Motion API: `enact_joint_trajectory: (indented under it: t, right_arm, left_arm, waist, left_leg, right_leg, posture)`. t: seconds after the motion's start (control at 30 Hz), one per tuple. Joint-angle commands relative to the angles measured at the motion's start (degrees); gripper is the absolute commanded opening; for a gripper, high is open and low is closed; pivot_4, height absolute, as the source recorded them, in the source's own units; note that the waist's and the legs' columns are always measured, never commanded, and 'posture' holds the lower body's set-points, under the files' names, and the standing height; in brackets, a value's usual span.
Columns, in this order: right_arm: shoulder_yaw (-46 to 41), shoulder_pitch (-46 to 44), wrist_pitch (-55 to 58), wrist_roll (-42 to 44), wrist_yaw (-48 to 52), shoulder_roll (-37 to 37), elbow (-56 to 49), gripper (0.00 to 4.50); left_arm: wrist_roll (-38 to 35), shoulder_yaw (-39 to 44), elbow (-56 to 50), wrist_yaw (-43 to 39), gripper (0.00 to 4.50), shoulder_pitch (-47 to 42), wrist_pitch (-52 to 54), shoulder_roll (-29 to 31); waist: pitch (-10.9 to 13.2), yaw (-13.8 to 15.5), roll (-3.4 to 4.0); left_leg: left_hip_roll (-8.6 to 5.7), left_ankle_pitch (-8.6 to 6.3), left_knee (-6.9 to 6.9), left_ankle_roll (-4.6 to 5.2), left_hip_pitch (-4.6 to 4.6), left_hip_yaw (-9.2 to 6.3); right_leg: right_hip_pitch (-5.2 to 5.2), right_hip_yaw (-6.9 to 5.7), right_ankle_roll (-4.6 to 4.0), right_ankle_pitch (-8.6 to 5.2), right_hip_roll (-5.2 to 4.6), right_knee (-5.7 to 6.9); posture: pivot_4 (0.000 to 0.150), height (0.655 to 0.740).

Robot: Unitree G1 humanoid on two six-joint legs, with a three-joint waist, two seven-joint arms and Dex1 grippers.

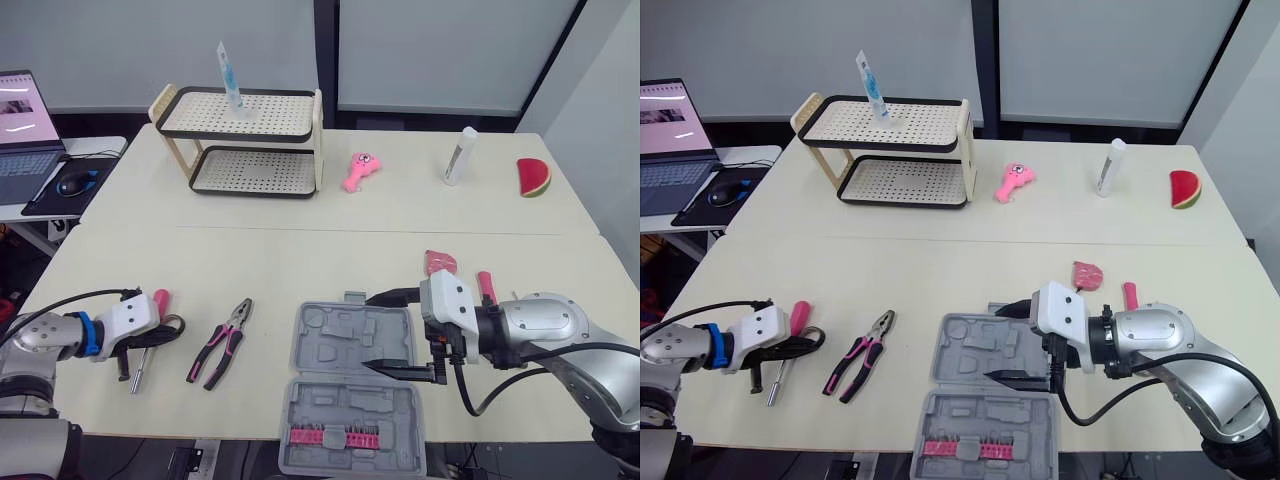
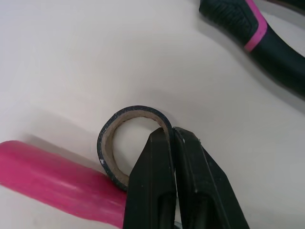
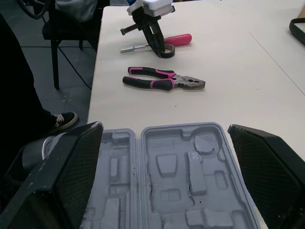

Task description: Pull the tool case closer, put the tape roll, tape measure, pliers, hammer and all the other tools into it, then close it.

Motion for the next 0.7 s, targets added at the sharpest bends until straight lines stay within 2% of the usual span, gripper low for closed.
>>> enact_joint_trajectory:
  t: [0.03, 0.1, 0.2, 0.4, 0.5, 0.7]
  right_arm:
    - [-3.4, 2.0, 0.1, 0.7, -1.3, -1.3, -2.7, 4.5]
    - [-4.8, 3.8, 0.9, 1.4, -2.4, -1.8, -3.6, 4.5]
    - [-5.6, 5.1, 1.8, 1.4, -3.7, -2.4, -4.4, 4.5]
    - [-6.3, 7.1, 5.1, 2.0, -7.0, -2.5, -6.6, 4.5]
    - [-6.5, 8.1, 5.9, 2.5, -7.9, -2.6, -7.6, 4.5]
    - [-6.2, 7.7, 7.9, 3.0, -10.5, -2.1, -7.9, 4.5]
  left_arm:
    - [-7.3, 3.3, -6.4, -11.1, 0.03, 2.0, 4.8, 1.5]
    - [-13.0, 2.5, -17.4, -14.5, 0.03, 7.6, 10.1, 0.7]
    - [-16.8, 3.2, -31.3, -14.2, 0.03, 14.1, 17.4, -1.2]
    - [-19.5, 1.2, -62.4, -2.2, 0.03, 20.7, 36.4, -5.6]
    - [-17.5, 0.3, -70.4, 2.2, 0.03, 19.1, 41.7, -5.8]
    - [-16.3, -3.7, -80.1, 7.2, 0.03, 13.8, 53.2, -6.6]
  waist:
    - [0.0, -0.1, 0.0]
    - [0.0, -0.1, 0.0]
    - [0.0, -0.1, -0.01]
    - [0.0, 0.2, -0.09]
    - [0.0, 0.3, -0.16]
    - [0.0, 0.0, -0.18]
  left_leg:
    - [0.0, 0.0, 0.01, 0.0, -0.01, 0.0]
    - [-0.01, 0.0, 0.04, 0.0, -0.04, 0.0]
    - [0.0, 0.0, 0.05, -0.01, -0.02, 0.03]
    - [0.0, 0.0, 0.1, -0.01, 0.05, 0.0]
    - [0.0, 0.01, 0.11, -0.01, 0.03, -0.08]
    - [-0.02, 0.0, 0.08, -0.01, 0.03, -0.03]
  right_leg:
    - [0.01, 0.0, 0.0, 0.0, -0.01, 0.0]
    - [0.01, -0.01, -0.02, -0.01, -0.04, 0.03]
    - [0.02, 0.02, -0.05, -0.03, -0.12, 0.1]
    - [0.06, 0.01, -0.05, -0.05, -0.07, 0.22]
    - [0.07, -0.04, -0.05, -0.04, -0.04, 0.22]
    - [0.05, 0.05, -0.05, -0.05, -0.01, 0.13]
  posture:
    - [0.15, 0.735]
    - [0.15, 0.735]
    - [0.15, 0.735]
    - [0.15, 0.735]
    - [0.15, 0.735]
    - [0.15, 0.735]
